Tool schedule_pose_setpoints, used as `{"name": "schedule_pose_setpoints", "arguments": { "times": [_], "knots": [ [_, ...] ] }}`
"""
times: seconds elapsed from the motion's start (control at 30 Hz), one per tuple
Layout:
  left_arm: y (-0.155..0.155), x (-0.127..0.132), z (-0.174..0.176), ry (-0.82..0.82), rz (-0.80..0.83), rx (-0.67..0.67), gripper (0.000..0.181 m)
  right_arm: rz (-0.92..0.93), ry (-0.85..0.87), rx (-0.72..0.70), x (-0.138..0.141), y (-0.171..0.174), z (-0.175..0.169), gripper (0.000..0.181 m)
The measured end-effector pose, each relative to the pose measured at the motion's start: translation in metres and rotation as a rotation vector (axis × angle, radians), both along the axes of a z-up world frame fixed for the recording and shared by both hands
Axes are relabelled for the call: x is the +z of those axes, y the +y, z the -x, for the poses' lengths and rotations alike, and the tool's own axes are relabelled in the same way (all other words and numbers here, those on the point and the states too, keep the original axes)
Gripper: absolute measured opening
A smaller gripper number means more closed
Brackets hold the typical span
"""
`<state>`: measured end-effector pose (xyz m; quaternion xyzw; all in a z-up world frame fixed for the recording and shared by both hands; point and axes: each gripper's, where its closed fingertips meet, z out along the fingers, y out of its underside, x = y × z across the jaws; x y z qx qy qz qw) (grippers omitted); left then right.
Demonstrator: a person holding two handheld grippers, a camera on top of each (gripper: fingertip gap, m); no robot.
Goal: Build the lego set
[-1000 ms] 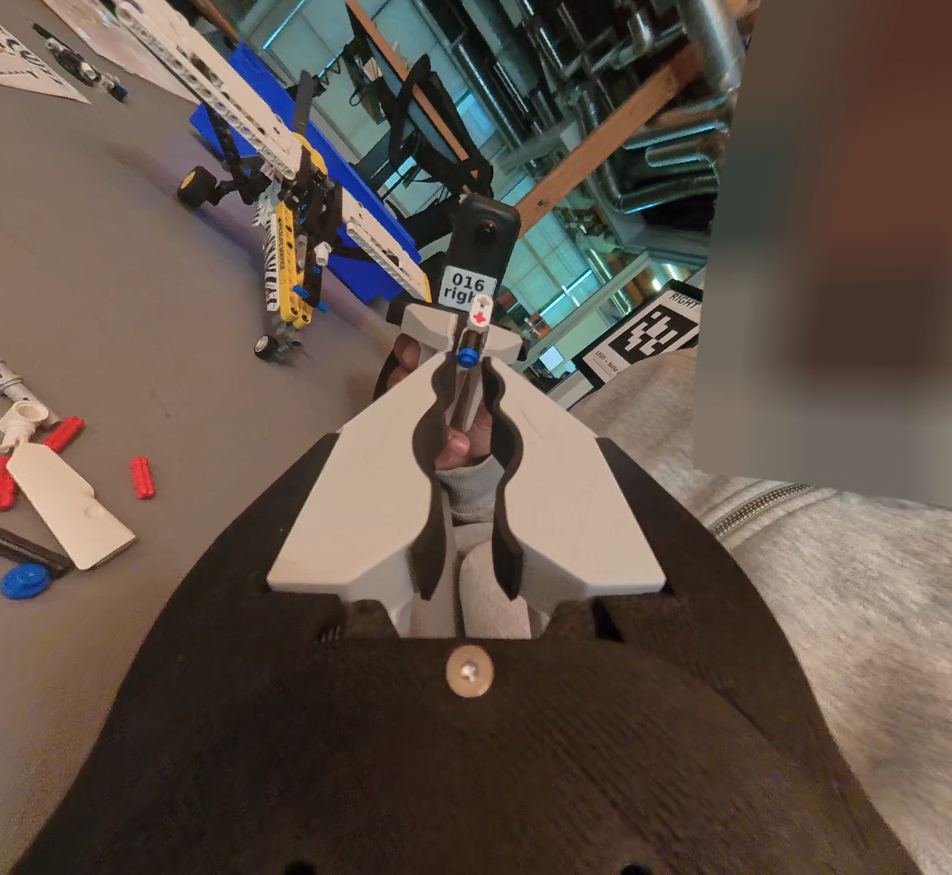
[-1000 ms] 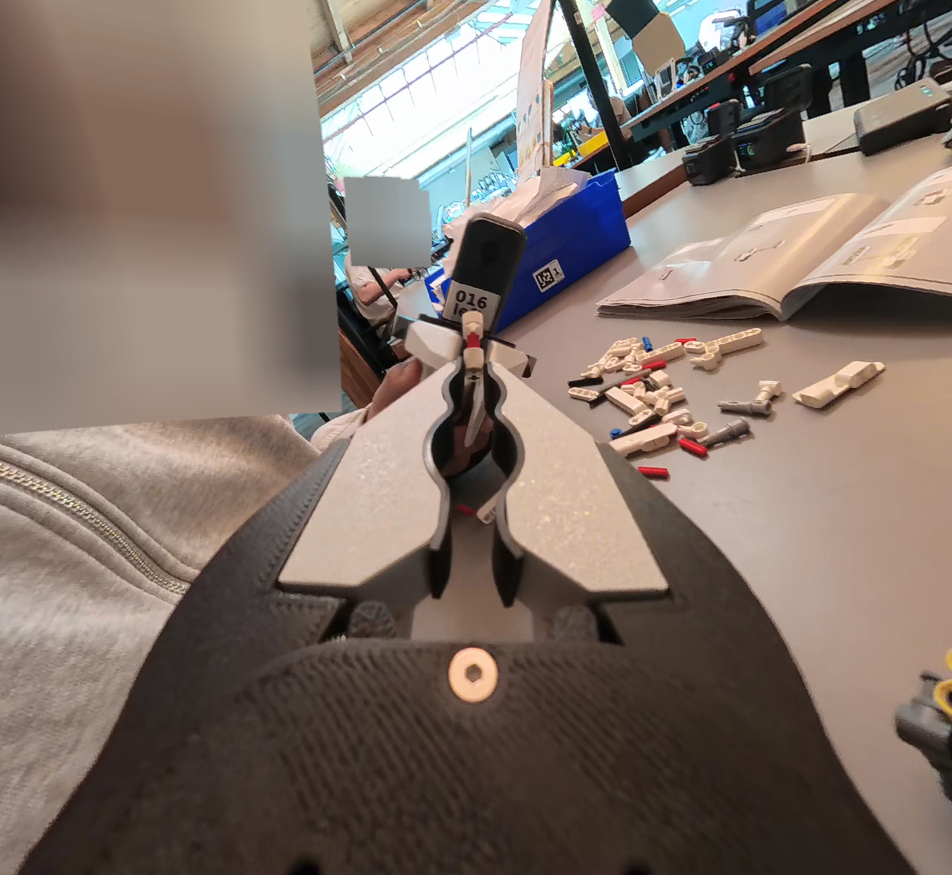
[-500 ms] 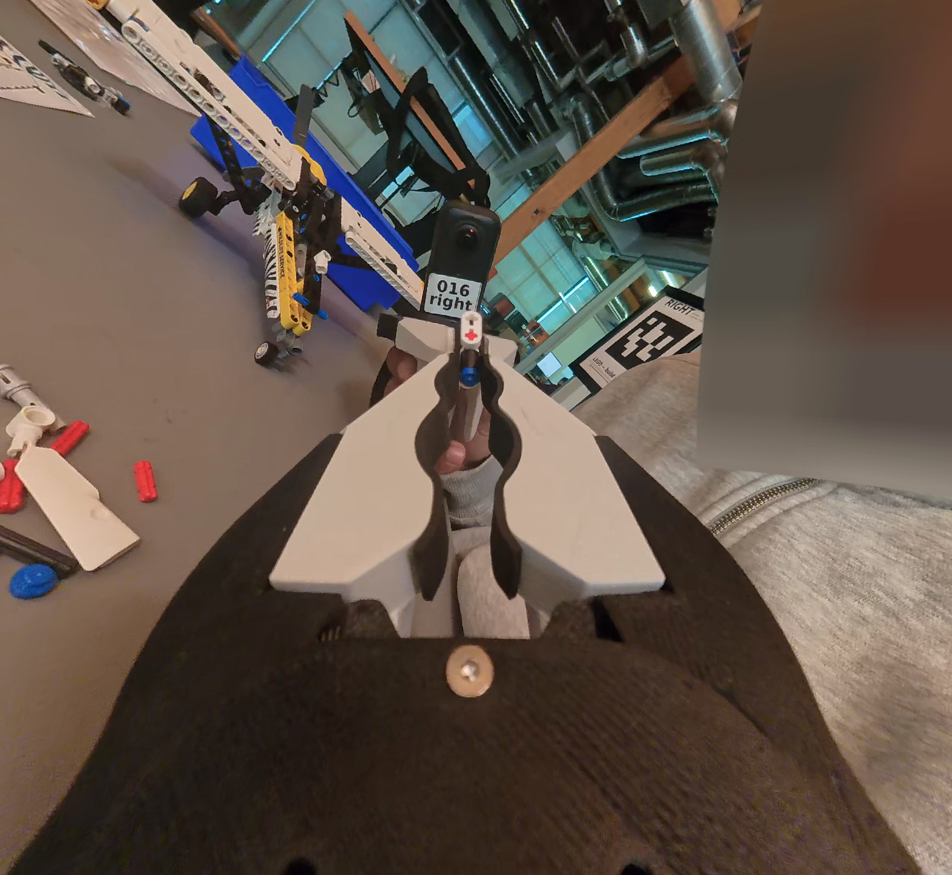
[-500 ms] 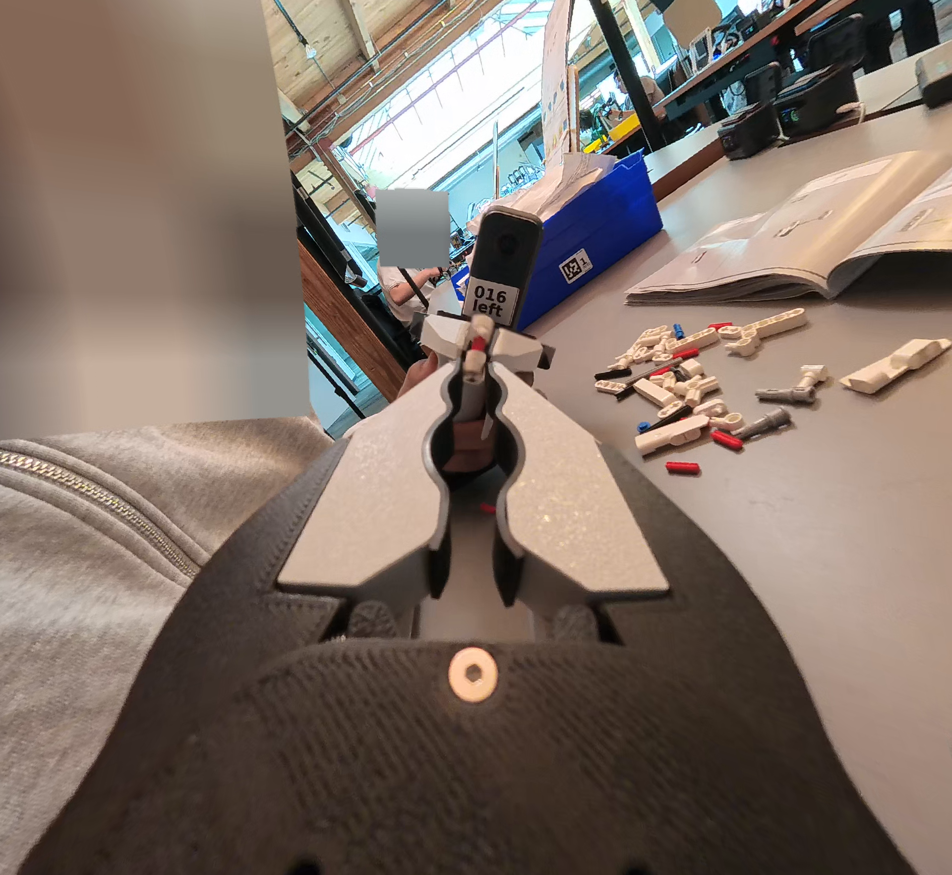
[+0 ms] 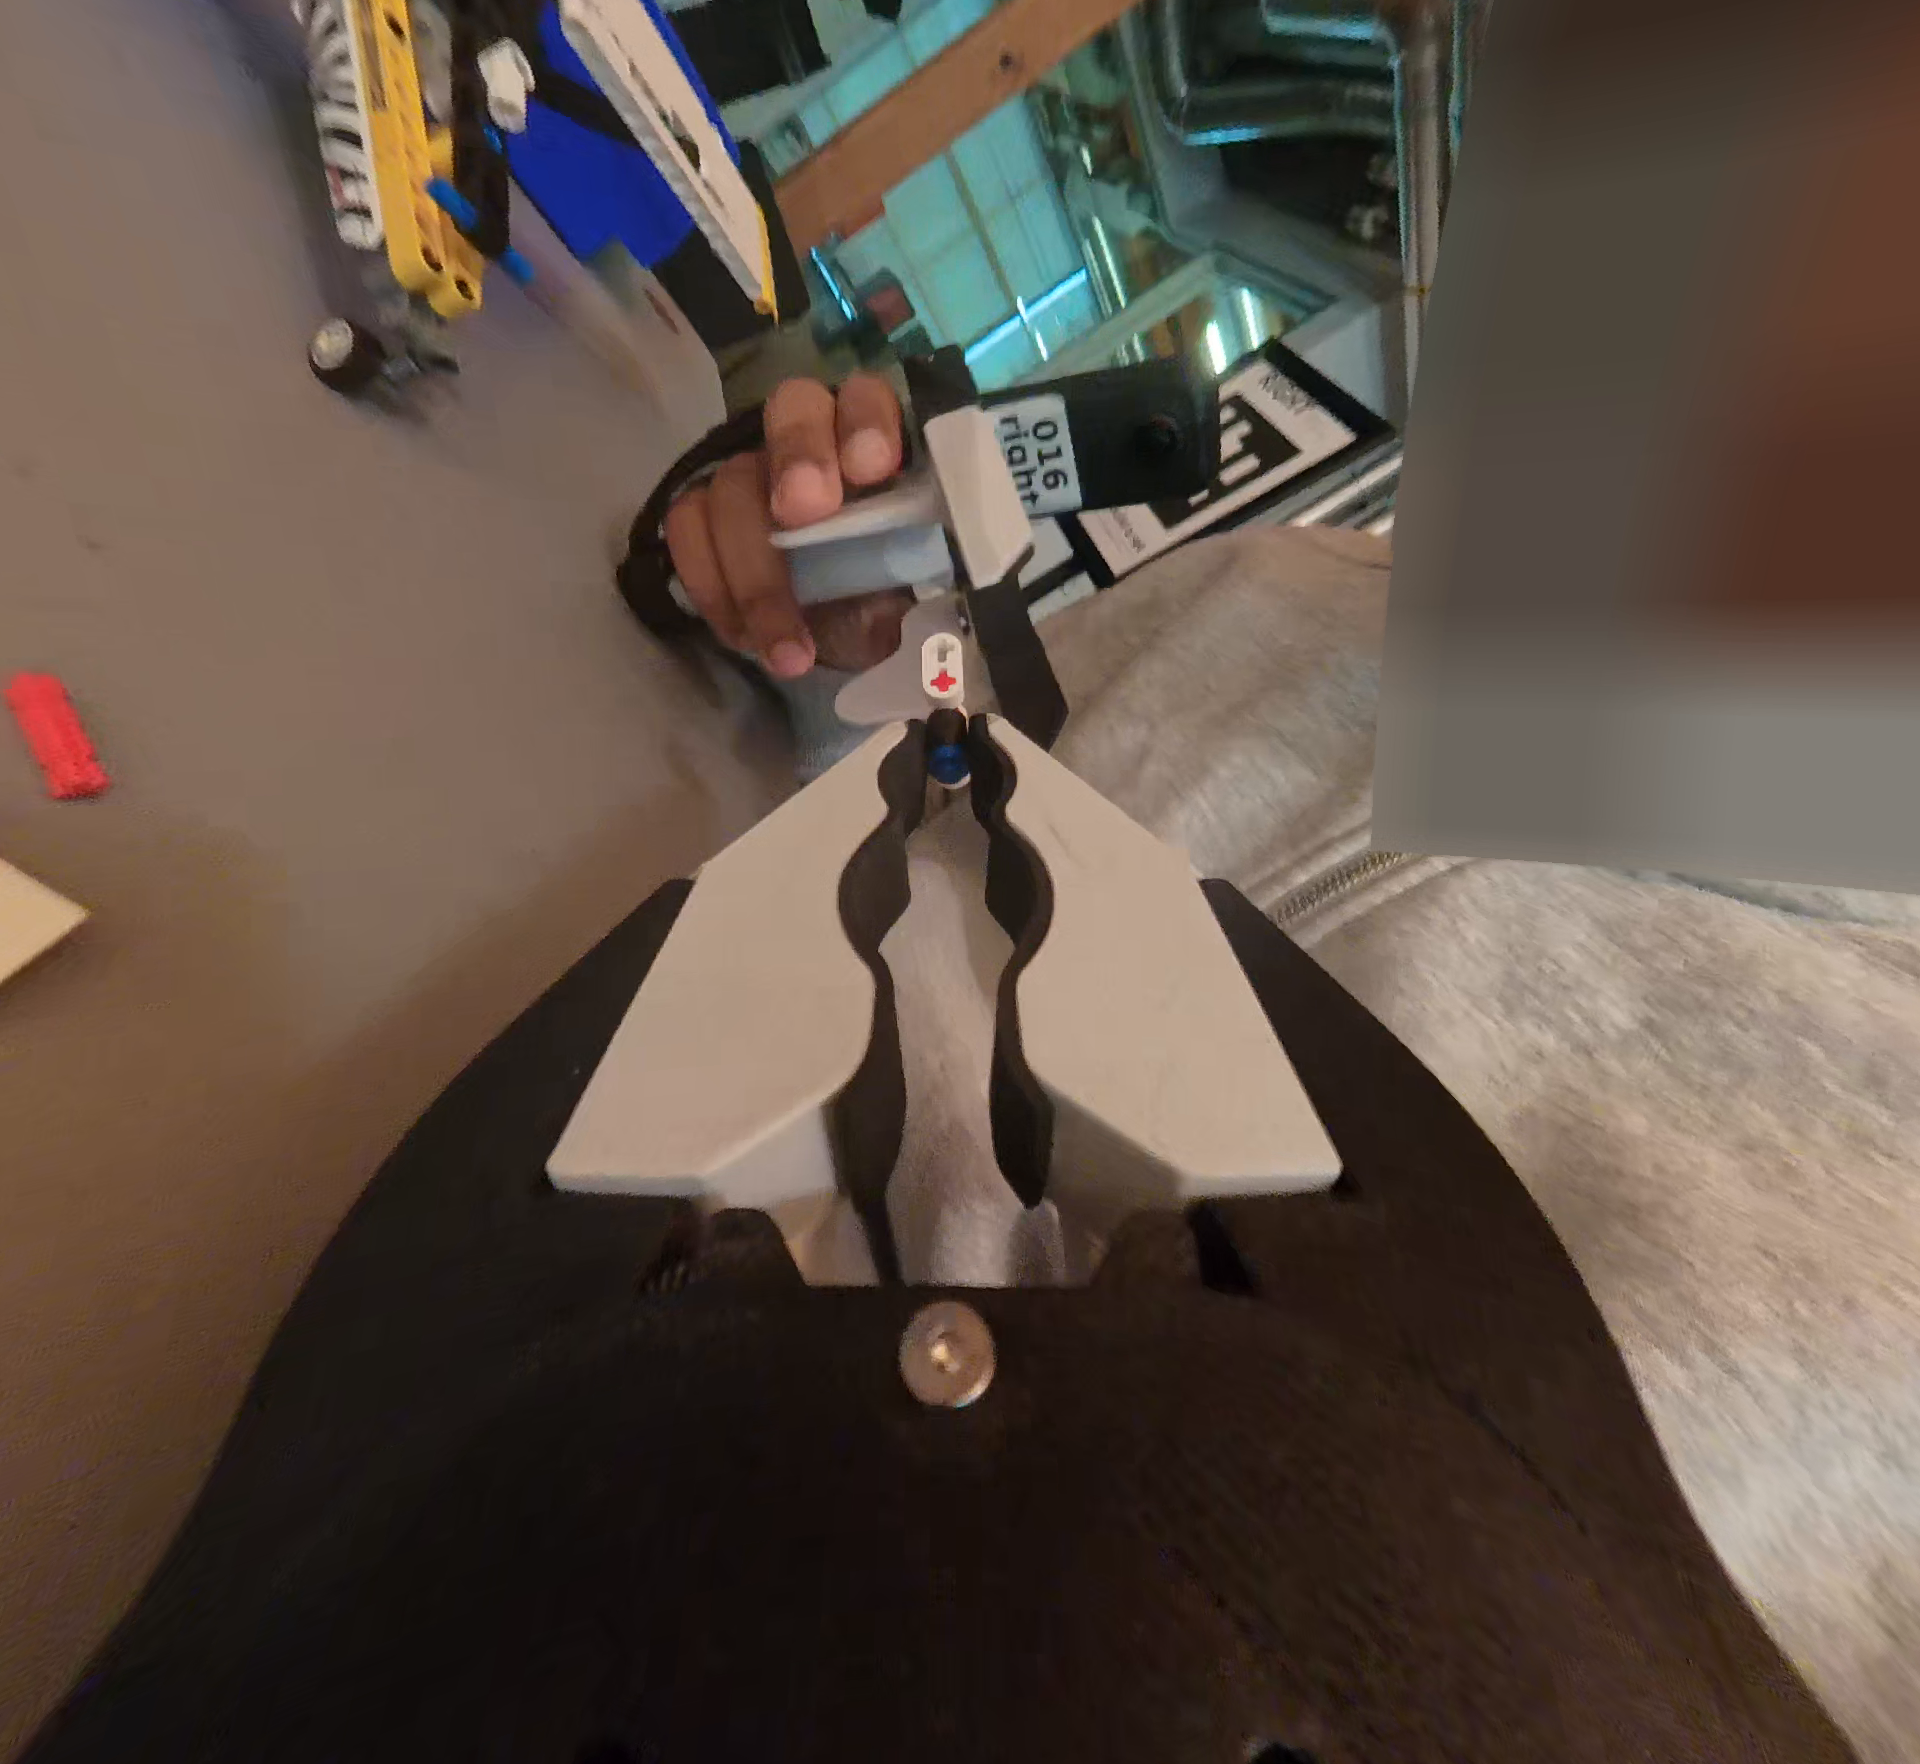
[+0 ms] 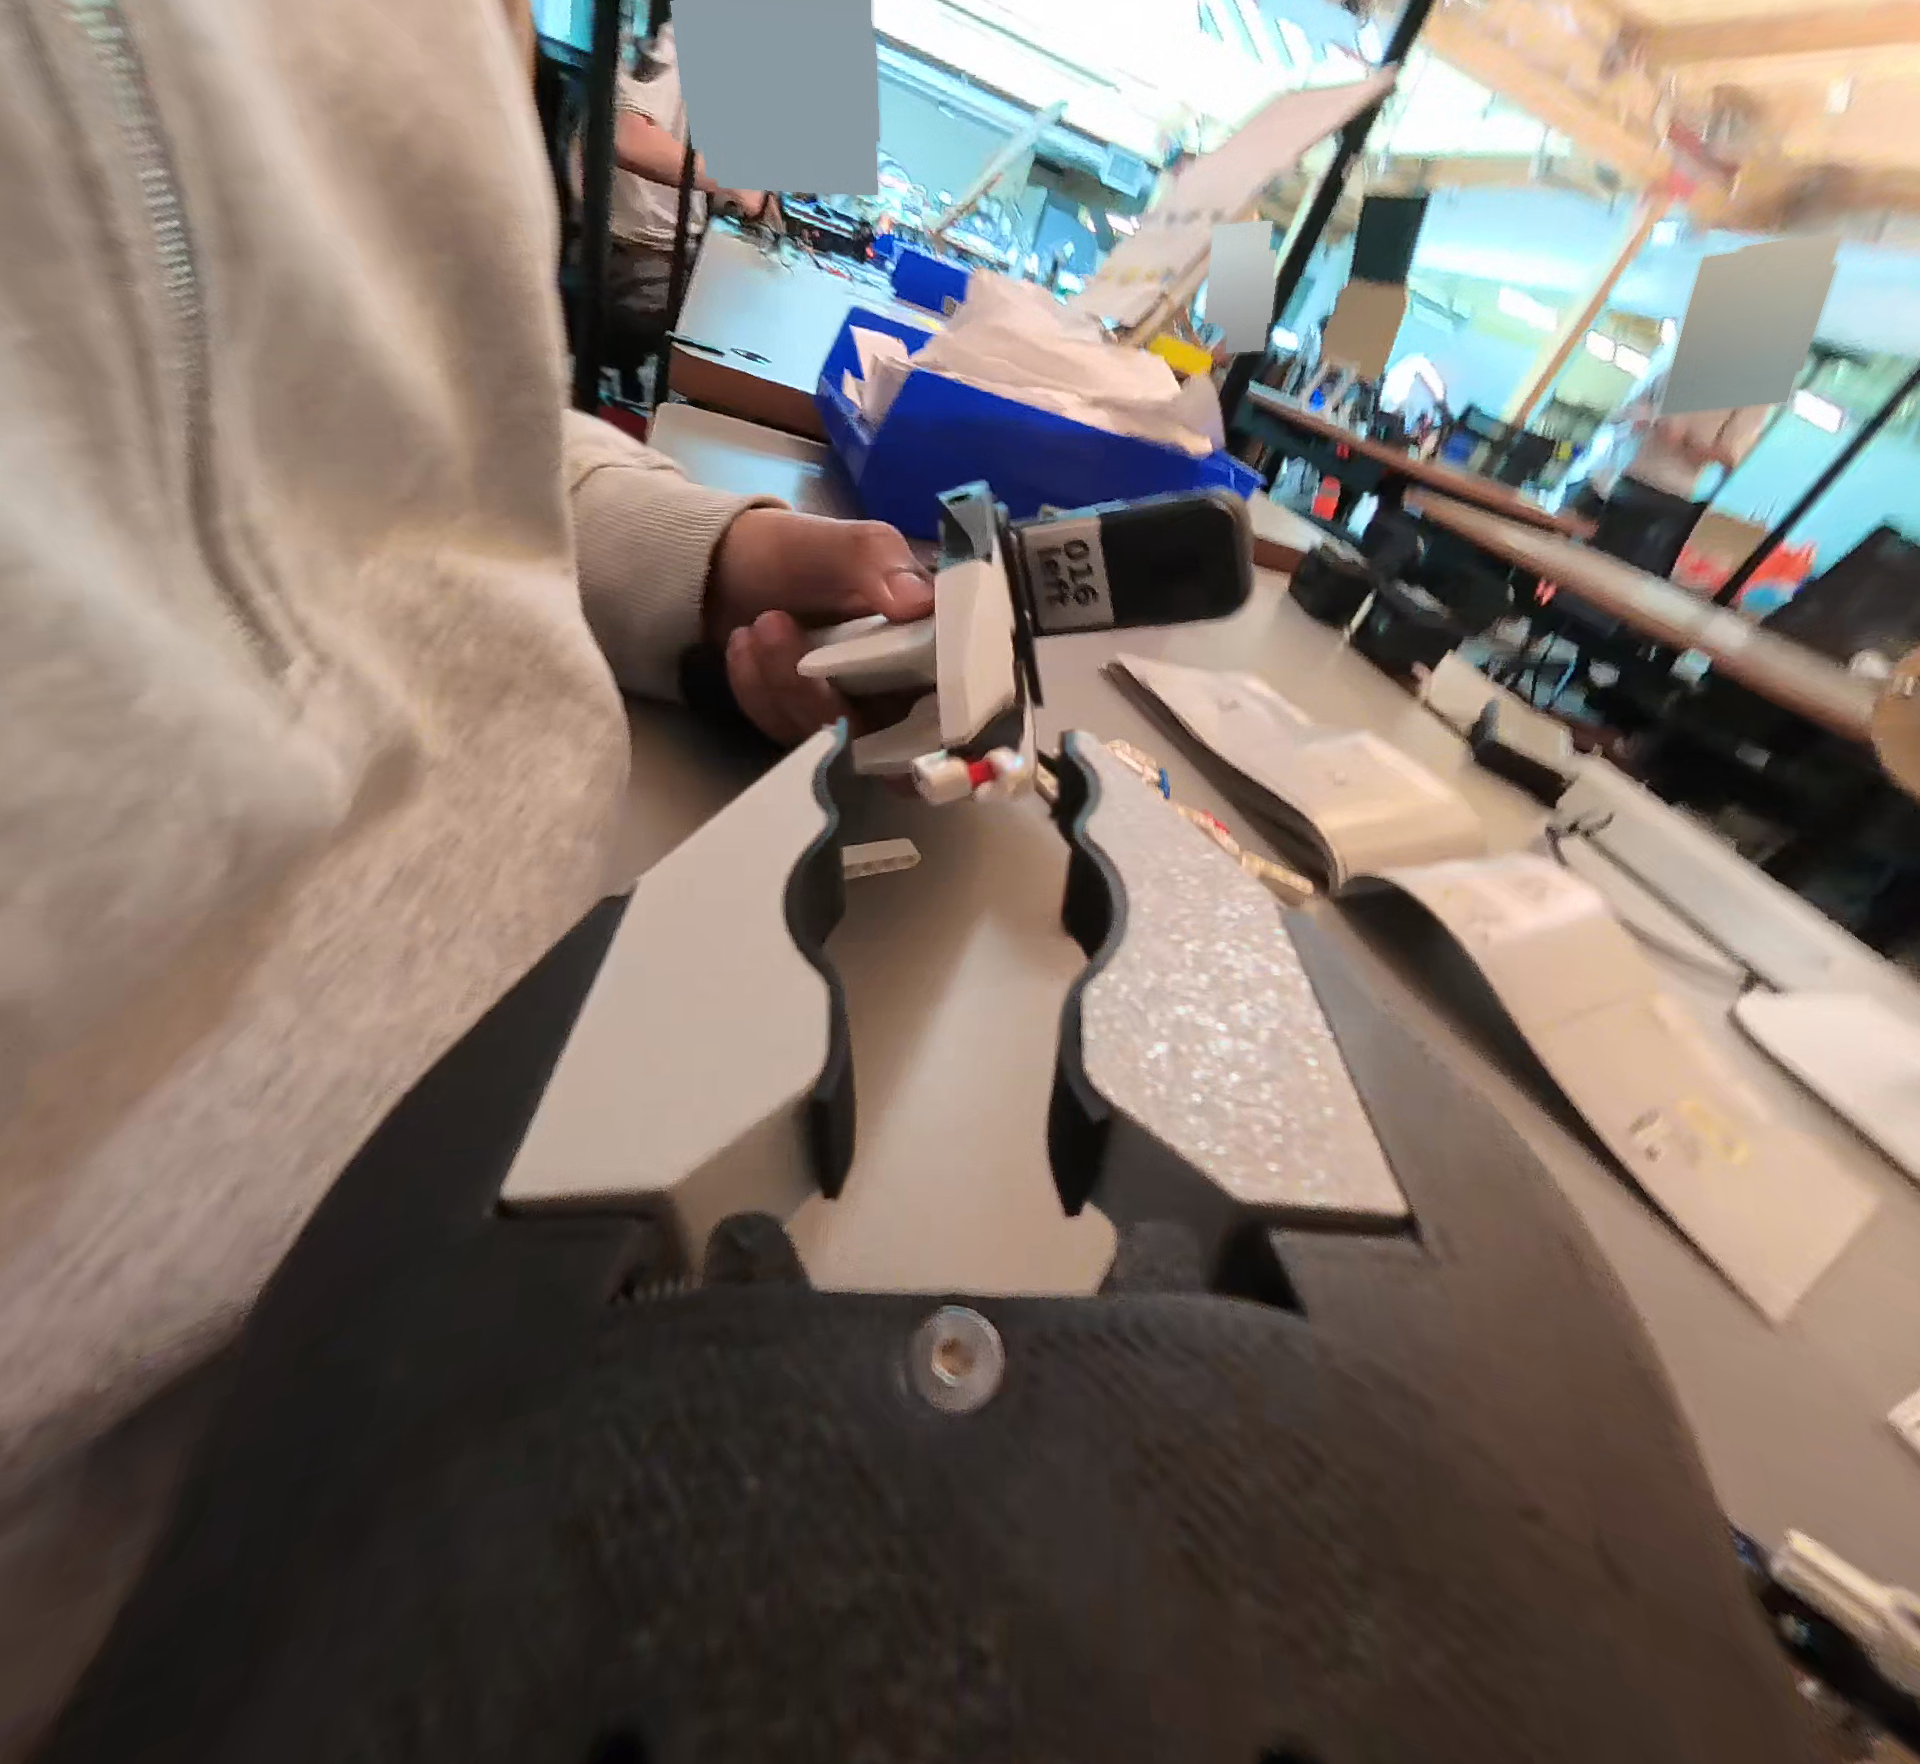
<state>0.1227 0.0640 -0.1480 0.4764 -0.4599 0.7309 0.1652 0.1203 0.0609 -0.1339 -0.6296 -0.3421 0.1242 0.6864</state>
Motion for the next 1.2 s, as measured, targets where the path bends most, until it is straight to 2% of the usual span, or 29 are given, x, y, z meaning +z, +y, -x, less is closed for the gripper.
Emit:
{"name": "schedule_pose_setpoints", "arguments": {
  "times": [0.17,0.57,0.7,1.2],
  "knots": [
    [-0.014,-0.01,0.006,0.028,-0.071,-0.082,0.006,-0.041,-0.043,0.048,-0.001,-0.01,0.008,0.031],
    [-0.017,-0.01,0.008,0.027,-0.079,-0.104,0.006,0.027,-0.202,0.045,-0.023,-0.011,0.011,0.025],
    [-0.018,-0.012,0.008,0.03,-0.088,-0.107,0.006,0.017,-0.183,0.049,-0.02,-0.012,0.01,0.018],
    [-0.018,-0.014,0.008,0.039,-0.101,-0.103,0.006,0.032,-0.204,0.06,-0.024,-0.013,0.013,0.017]
  ]
}}
